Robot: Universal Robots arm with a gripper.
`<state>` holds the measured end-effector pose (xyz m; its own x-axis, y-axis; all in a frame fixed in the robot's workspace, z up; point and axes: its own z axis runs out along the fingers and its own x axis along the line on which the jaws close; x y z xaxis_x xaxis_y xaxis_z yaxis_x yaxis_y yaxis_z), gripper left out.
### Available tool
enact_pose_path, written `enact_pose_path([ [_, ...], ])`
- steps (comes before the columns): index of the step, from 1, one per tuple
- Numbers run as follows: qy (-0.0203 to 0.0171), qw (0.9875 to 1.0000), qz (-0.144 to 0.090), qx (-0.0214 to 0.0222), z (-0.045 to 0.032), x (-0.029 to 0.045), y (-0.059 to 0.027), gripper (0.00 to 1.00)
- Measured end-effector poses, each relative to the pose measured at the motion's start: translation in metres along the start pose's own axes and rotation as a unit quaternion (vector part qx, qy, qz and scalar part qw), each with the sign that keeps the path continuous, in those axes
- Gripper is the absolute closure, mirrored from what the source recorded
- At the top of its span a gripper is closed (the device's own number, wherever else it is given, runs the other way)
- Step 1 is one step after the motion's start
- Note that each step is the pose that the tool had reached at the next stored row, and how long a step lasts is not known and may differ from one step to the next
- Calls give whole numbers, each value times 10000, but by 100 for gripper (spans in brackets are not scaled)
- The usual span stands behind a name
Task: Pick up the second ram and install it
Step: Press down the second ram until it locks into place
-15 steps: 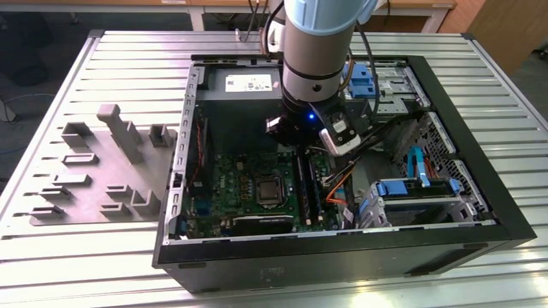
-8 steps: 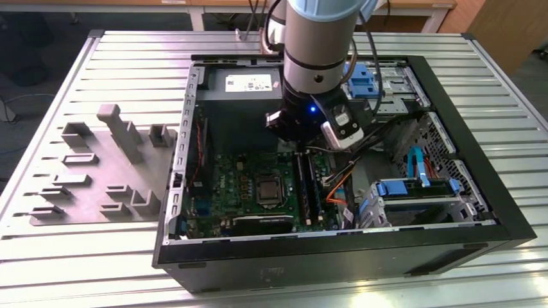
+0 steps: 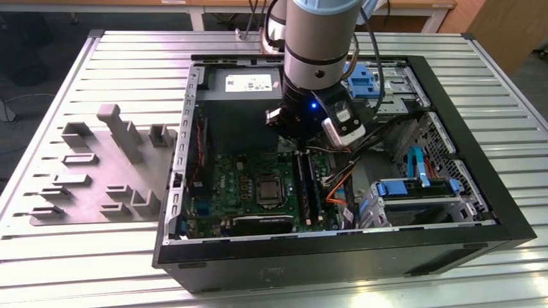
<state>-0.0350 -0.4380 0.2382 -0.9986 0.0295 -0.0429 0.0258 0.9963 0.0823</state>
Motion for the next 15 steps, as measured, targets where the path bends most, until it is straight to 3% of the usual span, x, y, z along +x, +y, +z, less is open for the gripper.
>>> enact_pose_path([
  [6,0,10000,0,0,-5,-2,-67,89],
  [15,0,10000,0,1,-23,-8,-277,89],
])
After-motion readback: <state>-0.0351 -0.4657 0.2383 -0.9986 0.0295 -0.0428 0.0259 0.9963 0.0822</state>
